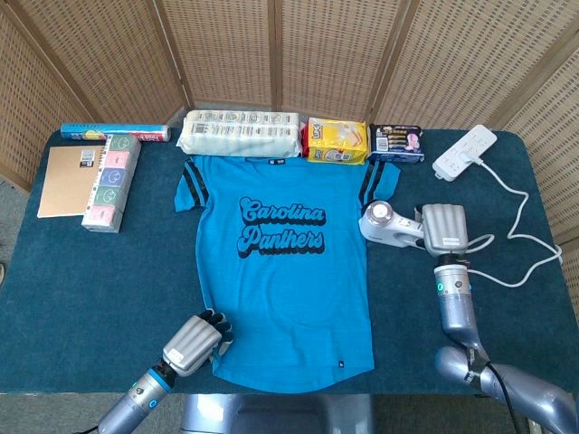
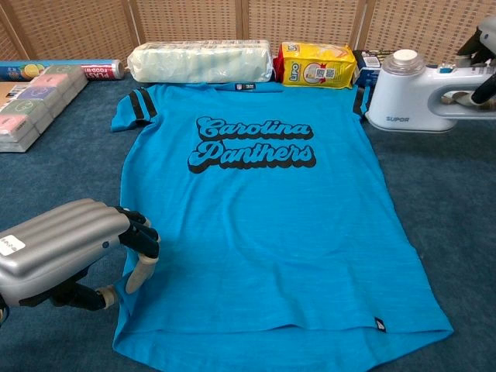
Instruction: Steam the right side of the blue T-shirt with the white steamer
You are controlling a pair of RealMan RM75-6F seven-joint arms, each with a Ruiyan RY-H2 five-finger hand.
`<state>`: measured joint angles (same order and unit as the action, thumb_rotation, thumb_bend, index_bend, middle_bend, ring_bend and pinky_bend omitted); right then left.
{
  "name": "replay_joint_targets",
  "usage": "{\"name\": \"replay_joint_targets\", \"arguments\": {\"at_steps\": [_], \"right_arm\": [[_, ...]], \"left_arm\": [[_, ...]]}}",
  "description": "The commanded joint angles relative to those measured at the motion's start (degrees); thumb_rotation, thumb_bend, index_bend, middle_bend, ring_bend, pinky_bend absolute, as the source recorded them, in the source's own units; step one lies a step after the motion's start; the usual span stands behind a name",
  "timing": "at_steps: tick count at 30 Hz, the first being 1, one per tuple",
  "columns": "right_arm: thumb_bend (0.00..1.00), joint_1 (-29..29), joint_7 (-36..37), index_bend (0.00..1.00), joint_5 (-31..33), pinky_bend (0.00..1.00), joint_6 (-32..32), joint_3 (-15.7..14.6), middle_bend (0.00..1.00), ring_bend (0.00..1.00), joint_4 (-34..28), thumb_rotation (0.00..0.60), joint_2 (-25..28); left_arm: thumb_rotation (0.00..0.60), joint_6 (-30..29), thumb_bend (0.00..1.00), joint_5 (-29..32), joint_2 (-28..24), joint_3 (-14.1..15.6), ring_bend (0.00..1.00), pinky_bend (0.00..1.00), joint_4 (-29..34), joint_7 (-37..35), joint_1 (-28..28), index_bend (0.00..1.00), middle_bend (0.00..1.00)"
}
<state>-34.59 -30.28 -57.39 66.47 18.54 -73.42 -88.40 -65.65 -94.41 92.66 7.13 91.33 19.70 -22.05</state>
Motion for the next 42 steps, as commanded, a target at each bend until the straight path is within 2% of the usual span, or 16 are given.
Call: {"name": "replay_joint_targets", "arguments": {"at_steps": [1, 10, 17, 28, 42], "right_arm": [[0.29, -1.07, 1.91, 0.70, 2.59, 0.73, -2.41, 0.90, 0.75, 0.77, 6.63, 0.600, -2.15], [0.29, -2.83, 4.75, 0.70, 3.55, 0.72, -5.88, 0.68, 0.75, 0.77, 19.01, 0.600, -7.10], [0.29, -3.49, 5.82, 0.70, 3.48, 0.71, -7.35, 0.58, 0.74, 0.76, 23.91, 0.600, -9.43], [0.28, -3.72, 5.38, 0.65, 3.89, 0.66, -8.49, 0.80, 0.71, 0.72, 25.53, 0.600, -10.63], [0.23, -3.47, 2.14, 0.38, 5.46, 0.46, -9.47, 0.95, 0.49, 0.52, 22.11, 0.600, -8.98]], "left_arm": [[0.600, 0.31, 0.47, 0.36, 0.05, -0.10, 0.36, 0.34, 0.23, 0.47, -0.03, 0.67, 0.51], [0.599, 0.79, 0.47, 1.37, 0.25, -0.42, 0.36, 0.34, 0.76, 1.73, -0.01, 0.67, 0.51], [0.599, 1.02, 0.47, 1.75, 0.32, -0.40, 0.36, 0.34, 0.94, 2.19, 0.01, 0.68, 0.51], [0.596, 1.23, 0.47, 2.11, 0.39, -0.48, 0.36, 0.34, 1.01, 2.34, -0.07, 0.67, 0.51], [0.599, 0.85, 0.47, 1.61, 0.24, -0.36, 0.36, 0.34, 0.83, 1.86, -0.15, 0.68, 0.51]]}}
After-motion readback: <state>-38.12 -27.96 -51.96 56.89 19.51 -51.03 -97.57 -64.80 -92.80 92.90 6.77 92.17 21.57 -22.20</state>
